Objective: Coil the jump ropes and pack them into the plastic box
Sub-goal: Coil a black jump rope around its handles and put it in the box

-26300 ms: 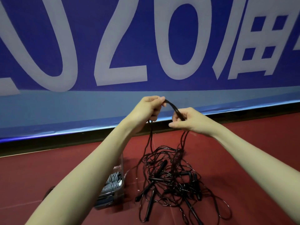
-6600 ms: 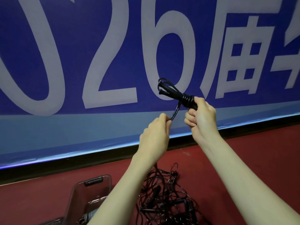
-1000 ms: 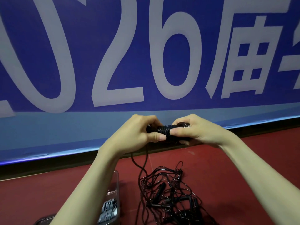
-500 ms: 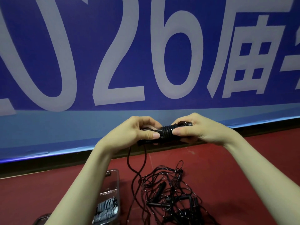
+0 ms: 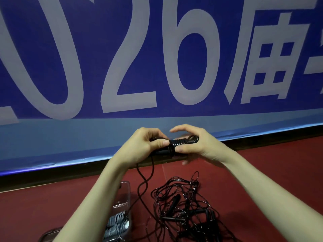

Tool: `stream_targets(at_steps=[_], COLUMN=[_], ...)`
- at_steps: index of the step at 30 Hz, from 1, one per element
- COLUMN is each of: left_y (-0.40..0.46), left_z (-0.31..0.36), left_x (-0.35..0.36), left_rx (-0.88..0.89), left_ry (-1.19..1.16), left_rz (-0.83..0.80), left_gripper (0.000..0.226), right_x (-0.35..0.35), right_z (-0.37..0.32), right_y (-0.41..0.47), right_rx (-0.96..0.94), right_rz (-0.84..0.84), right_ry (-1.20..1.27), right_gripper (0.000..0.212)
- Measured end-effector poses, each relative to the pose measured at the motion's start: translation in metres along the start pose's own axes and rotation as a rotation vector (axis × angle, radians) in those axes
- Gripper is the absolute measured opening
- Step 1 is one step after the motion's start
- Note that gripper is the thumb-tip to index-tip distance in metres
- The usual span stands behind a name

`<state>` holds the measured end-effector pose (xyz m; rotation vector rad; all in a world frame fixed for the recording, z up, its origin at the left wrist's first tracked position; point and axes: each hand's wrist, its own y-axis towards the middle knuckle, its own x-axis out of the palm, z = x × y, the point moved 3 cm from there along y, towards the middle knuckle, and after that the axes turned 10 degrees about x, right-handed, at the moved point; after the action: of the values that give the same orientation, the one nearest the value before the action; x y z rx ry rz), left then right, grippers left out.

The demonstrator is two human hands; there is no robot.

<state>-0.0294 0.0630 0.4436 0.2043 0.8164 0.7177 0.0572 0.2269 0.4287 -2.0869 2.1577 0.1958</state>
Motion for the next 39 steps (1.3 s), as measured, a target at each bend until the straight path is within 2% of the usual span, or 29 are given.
stream_targets(at_steps=[2,7,13,17,21,24,27,29,31,34,39], left_y=[0.0,-0.002,-0.003,-0.002,0.0,0.0,0.001,0.001,0.002,0.003,0.003], left_z=[0.001,0.002,0.0,-0.005,-0.007,-0.006,-0.003,0.001,0.004,0.005,0.006], left_x=[0.007,0.009,0.009,0.006,0.012,0.012,0.007,0.006,0.008,0.008,0.006], left_rx=[0.021,0.083,0.12,0.105,0.132,0.155,0.171,0.195,0.216,0.212,0.182], left_ry=[0.026,0.228,0.327,0.343,0.277,0.248,0.219,0.228,0.275,0.317,0.373], left_rz=[0.057,0.117,0.105,0.087,0.046,0.091,0.179,0.226,0.242,0.194,0.017], left_gripper=[0.012,0.022,0.022,0.028,0.022,0.019,0.019,0.021,0.023,0.024,0.024], right_x=[0.0,0.005,0.005,0.007,0.005,0.006,0.009,0.006,0.0,-0.003,0.0], right_z=[0.0,0.003,0.001,0.0,0.003,0.005,0.002,0.001,0.003,0.006,0.009], right_y=[0.001,0.002,0.004,0.007,0.01,0.01,0.012,0.016,0.02,0.022,0.016], right_rx=[0.002,0.027,0.026,-0.019,-0.002,0.001,-0.006,0.049,0.087,0.062,0.029], right_rz=[0.007,-0.007,0.05,0.146,0.176,0.205,0.165,0.231,0.387,0.485,0.498], right_ry=[0.132,0.218,0.163,0.103,0.087,0.057,0.117,0.019,-0.109,-0.126,-0.23], right_gripper=[0.046,0.034,0.014,0.021,0.022,0.018,0.015,0.03,0.041,0.033,0.037])
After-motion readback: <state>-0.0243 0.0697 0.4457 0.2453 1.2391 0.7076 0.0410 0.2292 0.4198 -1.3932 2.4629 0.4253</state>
